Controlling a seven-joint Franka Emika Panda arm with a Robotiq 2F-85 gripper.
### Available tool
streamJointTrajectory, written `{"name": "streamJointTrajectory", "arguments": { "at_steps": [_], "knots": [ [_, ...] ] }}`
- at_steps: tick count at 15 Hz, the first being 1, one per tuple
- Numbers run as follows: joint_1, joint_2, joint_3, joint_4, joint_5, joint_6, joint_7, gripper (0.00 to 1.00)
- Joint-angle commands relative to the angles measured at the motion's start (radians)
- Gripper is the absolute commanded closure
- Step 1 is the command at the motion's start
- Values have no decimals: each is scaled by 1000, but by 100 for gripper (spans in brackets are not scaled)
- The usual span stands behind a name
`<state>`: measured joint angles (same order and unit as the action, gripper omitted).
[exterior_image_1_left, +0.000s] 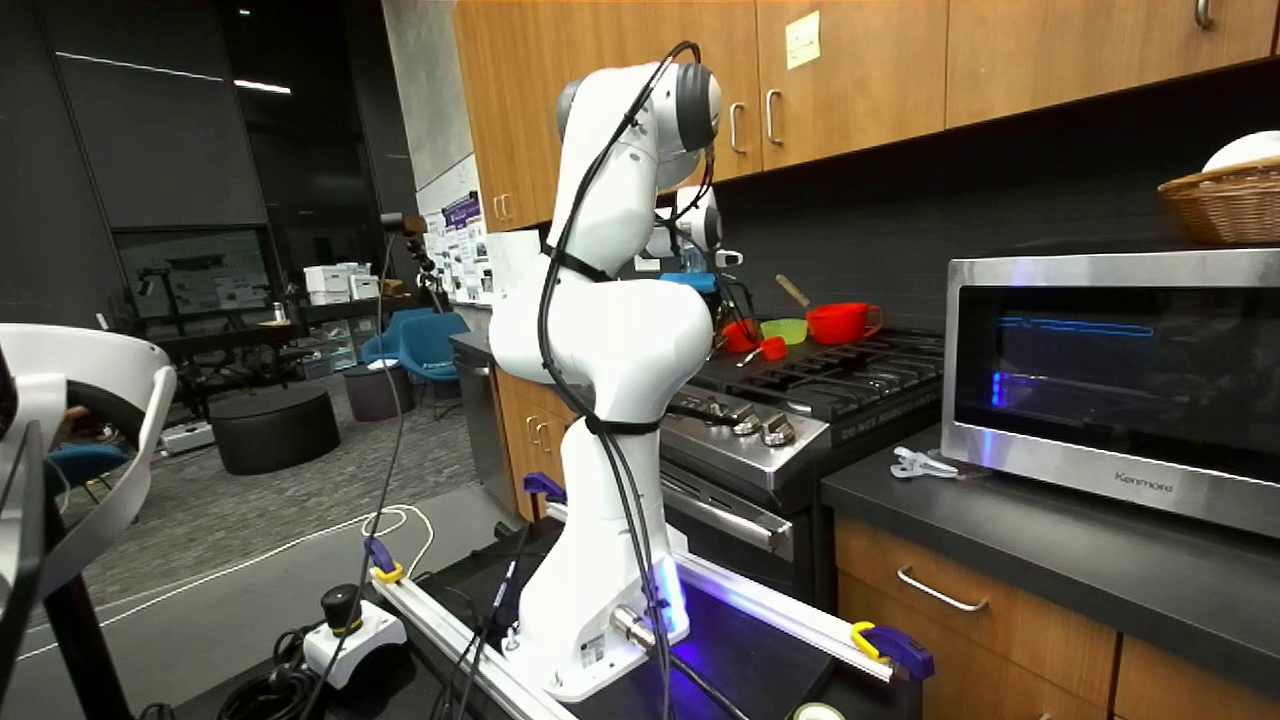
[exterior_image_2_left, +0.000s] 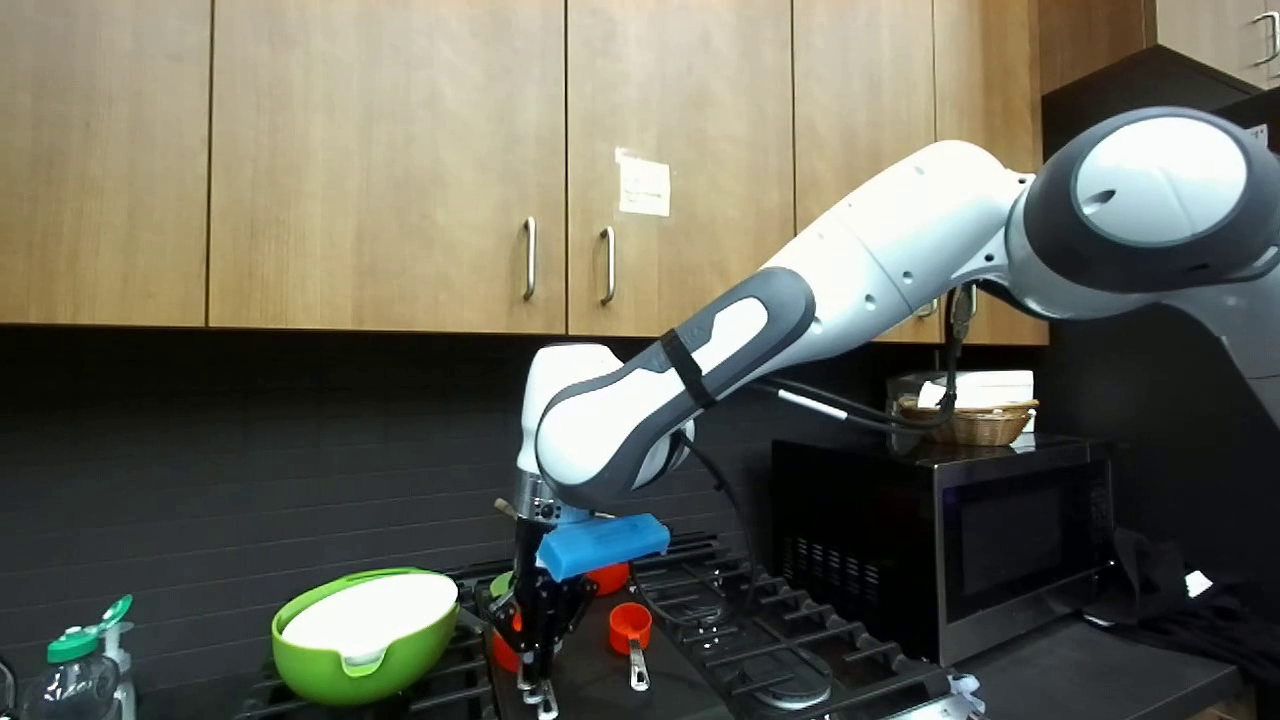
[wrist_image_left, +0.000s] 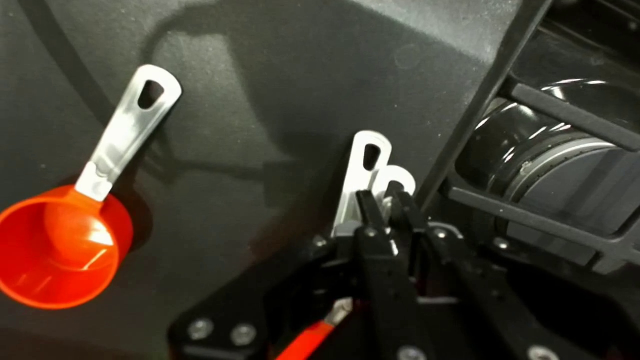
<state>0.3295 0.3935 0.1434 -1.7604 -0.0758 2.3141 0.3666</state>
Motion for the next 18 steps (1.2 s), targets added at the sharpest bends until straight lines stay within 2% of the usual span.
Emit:
{"name": "streamJointTrajectory", "arguments": {
  "at_steps": [1,5,9,18],
  "knots": [
    [4,-39,-11,-18,-13,0,18,54],
    [10,-68,-19,-23,-29,-3,42,28],
    [35,-77,-18,7,-70,-14,120,2],
    [66,-41,-14,40,-81,-49,190,0]
  ]
}}
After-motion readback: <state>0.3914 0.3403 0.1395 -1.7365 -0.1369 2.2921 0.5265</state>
